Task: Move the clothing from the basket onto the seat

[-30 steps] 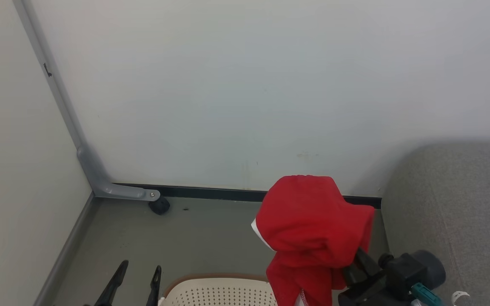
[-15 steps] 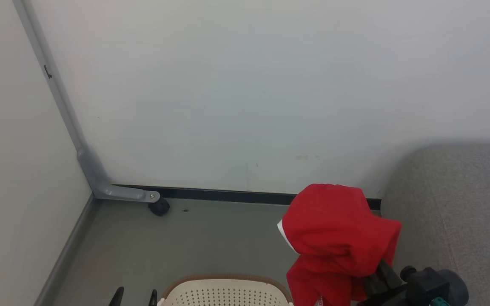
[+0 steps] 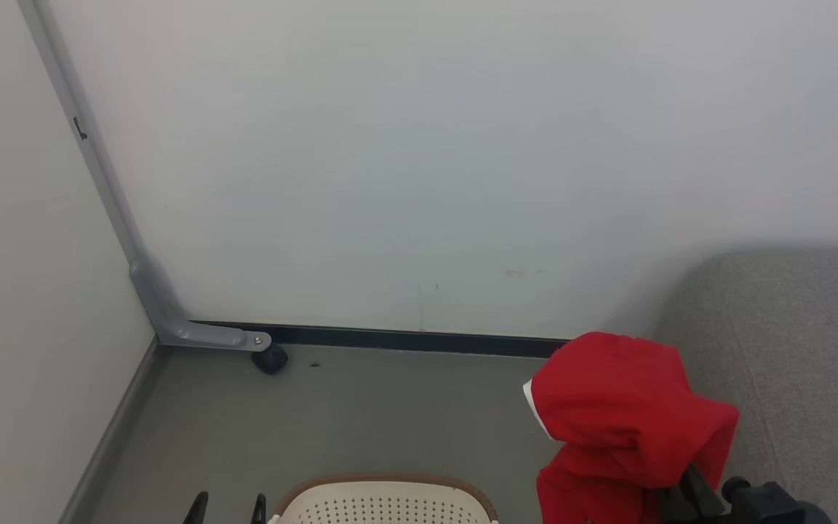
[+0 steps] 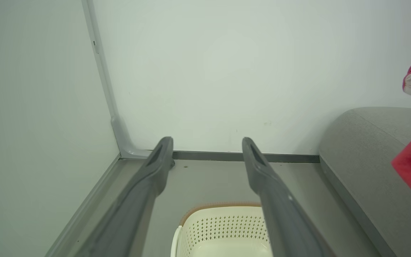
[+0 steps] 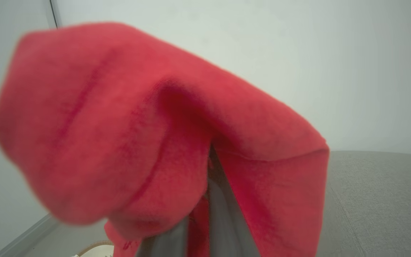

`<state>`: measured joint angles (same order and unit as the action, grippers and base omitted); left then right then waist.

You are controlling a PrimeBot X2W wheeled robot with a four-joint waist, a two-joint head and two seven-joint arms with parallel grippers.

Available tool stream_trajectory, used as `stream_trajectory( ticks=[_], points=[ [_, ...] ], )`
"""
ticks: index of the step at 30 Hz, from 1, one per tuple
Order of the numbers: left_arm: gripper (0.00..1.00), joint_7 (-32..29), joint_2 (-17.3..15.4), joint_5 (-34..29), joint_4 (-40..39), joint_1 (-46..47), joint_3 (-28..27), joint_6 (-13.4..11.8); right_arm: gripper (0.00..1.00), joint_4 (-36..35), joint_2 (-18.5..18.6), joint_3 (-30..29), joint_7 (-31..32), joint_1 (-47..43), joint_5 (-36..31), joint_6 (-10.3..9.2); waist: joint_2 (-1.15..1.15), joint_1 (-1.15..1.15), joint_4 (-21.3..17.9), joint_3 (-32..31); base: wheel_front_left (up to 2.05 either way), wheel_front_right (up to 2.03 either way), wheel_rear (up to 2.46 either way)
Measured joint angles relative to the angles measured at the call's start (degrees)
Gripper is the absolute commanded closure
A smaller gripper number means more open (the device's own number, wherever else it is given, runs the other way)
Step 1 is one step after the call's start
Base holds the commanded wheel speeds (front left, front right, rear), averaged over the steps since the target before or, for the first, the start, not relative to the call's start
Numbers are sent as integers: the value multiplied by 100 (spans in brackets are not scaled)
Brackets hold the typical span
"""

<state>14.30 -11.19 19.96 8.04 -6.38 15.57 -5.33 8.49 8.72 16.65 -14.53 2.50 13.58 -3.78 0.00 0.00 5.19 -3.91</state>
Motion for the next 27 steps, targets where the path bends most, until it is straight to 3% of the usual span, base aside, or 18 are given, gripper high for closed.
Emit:
stream_trajectory(
  ticks=[17,27],
  points=[
    [0,0,122,-219,-49,-11,-82,182,100,-65,-47,-112,1,-63,-186,32,0,0,-122,37,0,0,0],
    [0,0,148,-292,-168,-115,-164,347,100,-107,-54,-191,0,55,-344,76,0,0,-486,86,0,0,0]
  ],
)
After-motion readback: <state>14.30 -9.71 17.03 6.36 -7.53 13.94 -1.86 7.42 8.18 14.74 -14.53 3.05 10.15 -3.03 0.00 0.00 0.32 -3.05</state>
